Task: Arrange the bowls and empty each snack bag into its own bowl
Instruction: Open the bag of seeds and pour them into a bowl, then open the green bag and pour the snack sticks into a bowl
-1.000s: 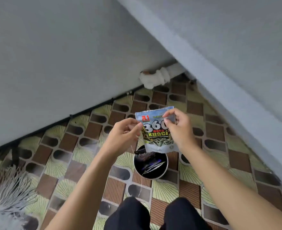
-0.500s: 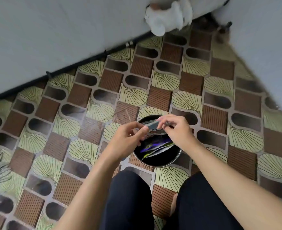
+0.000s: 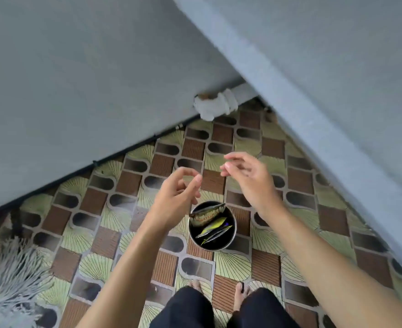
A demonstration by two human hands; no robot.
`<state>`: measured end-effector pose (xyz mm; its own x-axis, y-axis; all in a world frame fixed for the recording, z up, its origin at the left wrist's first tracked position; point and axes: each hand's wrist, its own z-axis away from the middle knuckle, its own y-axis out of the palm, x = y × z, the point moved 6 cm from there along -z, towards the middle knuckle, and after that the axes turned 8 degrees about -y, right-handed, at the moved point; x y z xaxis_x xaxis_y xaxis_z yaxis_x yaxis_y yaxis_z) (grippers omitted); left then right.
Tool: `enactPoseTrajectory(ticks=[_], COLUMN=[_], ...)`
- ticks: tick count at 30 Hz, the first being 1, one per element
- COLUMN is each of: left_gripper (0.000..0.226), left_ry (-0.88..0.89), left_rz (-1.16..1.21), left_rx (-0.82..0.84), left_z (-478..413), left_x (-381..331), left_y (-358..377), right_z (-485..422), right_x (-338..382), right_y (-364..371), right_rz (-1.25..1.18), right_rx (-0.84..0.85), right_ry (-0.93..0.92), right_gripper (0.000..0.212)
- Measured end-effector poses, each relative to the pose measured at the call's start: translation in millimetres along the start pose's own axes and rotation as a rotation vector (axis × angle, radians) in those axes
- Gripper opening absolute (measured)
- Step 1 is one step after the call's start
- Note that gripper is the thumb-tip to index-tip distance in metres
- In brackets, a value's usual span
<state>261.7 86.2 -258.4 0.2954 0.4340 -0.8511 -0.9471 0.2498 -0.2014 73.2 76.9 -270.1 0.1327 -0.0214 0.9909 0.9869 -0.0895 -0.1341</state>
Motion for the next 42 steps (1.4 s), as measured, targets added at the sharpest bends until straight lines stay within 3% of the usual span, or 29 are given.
enactPoseTrajectory(ticks=[4,7,14,20,25,29,36,42], left_gripper=[0.012,0.014,0.015,0.018,0.015,0.013,0.010,0.007], left_ry=[0.162,0.298,0.597,0.665,0.713,0.638,0.570,0.585], left_rz=[0.024,0.020,-0.118,-0.154,-0.208,-0.256,-0.272,-0.342], left_rx=[-0.023,0.079,0.410,0.719,0.841,0.906,0.952,0.901], left_z=[57.5,88.8,147.6,203.1,243.5,265.0,294.2,287.6], left_x=[-119.1,-195.8,-311.6,-345.9,-360.5,-366.6,-364.8,-358.5], left_y=[-3.0,21.1,151.8,302.7,431.8,535.7,675.9,753.5], right_z=[23.1,50.7,148.9,247.1,321.8,372.9,433.9,440.9], right_x=[133.2,203.5,275.3,285.4,268.0,250.4,223.3,197.3], right_y=[-49.7,-98.9,-230.3,-355.7,-458.6,-542.0,-641.8,-685.6], right_rz=[-0.043,-0.077,-0.063,-0.028,0.141,0.255,0.499,0.440], right_rx=[-0.103,-0.218,-0.612,-0.993,-1.201,-1.411,-1.596,-1.609], right_ry=[-0.077,-0.150,-0.323,-0.428,-0.377,-0.286,-0.149,0.015], right_gripper=[0.014,0.012,0.011,0.011,0.014,0.016,0.005,0.011])
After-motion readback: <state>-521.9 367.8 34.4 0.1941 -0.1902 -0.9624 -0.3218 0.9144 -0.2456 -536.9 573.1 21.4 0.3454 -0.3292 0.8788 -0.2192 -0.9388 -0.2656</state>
